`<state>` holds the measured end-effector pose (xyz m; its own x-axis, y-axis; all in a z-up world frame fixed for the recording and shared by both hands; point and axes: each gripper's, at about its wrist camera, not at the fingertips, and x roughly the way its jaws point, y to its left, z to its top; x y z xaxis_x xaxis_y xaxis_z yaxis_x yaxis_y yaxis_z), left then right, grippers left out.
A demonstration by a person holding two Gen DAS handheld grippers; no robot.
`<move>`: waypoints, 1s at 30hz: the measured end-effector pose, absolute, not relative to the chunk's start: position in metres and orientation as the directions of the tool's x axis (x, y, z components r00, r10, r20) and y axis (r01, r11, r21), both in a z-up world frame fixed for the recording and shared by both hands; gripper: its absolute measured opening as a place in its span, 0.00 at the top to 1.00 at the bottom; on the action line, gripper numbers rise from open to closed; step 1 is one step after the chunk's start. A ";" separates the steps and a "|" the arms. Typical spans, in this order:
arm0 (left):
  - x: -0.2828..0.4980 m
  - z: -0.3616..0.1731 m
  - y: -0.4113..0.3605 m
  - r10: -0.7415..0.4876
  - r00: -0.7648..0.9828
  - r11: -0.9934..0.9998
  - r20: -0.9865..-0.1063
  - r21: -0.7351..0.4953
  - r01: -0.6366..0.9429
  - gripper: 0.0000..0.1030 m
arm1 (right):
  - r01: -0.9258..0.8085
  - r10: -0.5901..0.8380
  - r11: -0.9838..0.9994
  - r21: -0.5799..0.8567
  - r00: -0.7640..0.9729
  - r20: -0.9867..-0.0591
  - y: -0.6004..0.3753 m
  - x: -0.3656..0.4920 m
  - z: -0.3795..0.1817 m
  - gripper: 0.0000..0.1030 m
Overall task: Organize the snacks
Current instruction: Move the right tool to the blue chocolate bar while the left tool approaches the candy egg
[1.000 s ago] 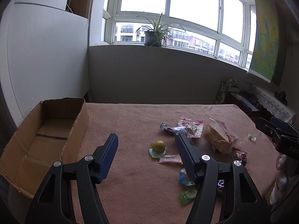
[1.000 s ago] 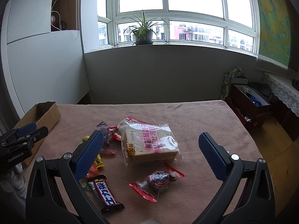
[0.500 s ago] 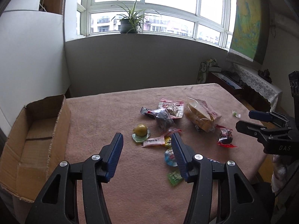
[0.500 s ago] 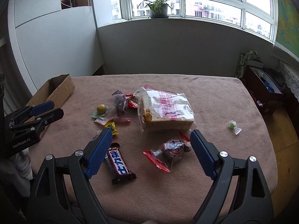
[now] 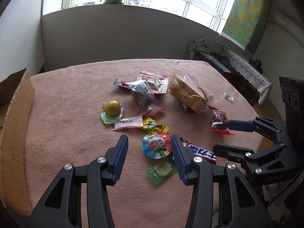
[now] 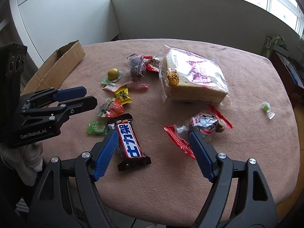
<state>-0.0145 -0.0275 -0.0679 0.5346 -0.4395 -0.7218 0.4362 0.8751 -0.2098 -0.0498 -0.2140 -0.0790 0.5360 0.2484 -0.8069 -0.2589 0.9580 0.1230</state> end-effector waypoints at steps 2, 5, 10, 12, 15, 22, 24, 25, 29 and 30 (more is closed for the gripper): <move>-0.011 -0.074 -0.030 -0.427 0.520 0.877 -0.740 -0.198 0.438 0.56 | -0.277 0.263 0.952 0.130 0.520 -0.812 -0.212 -0.047 -0.084 0.22; -0.003 -0.081 -0.031 -0.424 0.493 0.877 -0.760 -0.209 0.433 0.56 | -0.301 0.271 0.945 0.127 0.504 -0.820 -0.208 -0.044 -0.088 0.22; 0.005 -0.084 -0.033 -0.420 0.472 0.877 -0.775 -0.212 0.432 0.56 | -0.324 0.278 0.938 0.126 0.483 -0.830 -0.203 -0.045 -0.089 0.22; 0.006 -0.087 -0.036 -0.426 0.462 0.875 -0.778 -0.225 0.428 0.56 | -0.333 0.266 0.937 0.106 0.481 -0.835 -0.200 -0.046 -0.089 0.22; -0.001 -0.087 -0.041 -0.430 0.463 0.868 -0.775 -0.213 0.449 0.56 | -0.343 0.256 0.935 0.088 0.481 -0.838 -0.194 -0.048 -0.091 0.24; -0.003 -0.092 -0.043 -0.421 0.476 0.878 -0.772 -0.215 0.428 0.61 | -0.350 0.255 0.932 0.096 0.445 -0.859 -0.184 -0.040 -0.102 0.38; -0.002 -0.094 -0.041 -0.428 0.470 0.876 -0.772 -0.226 0.426 0.65 | -0.352 0.258 0.931 0.099 0.438 -0.861 -0.182 -0.039 -0.104 0.43; -0.001 -0.095 -0.041 -0.432 0.466 0.874 -0.772 -0.231 0.427 0.65 | -0.356 0.253 0.930 0.093 0.435 -0.864 -0.180 -0.039 -0.105 0.46; -0.002 -0.095 -0.039 -0.434 0.468 0.873 -0.770 -0.229 0.431 0.67 | -0.366 0.253 0.926 0.090 0.426 -0.869 -0.176 -0.039 -0.107 0.58; -0.003 -0.096 -0.040 -0.432 0.471 0.873 -0.769 -0.225 0.433 0.67 | -0.370 0.257 0.924 0.093 0.422 -0.869 -0.175 -0.039 -0.106 0.61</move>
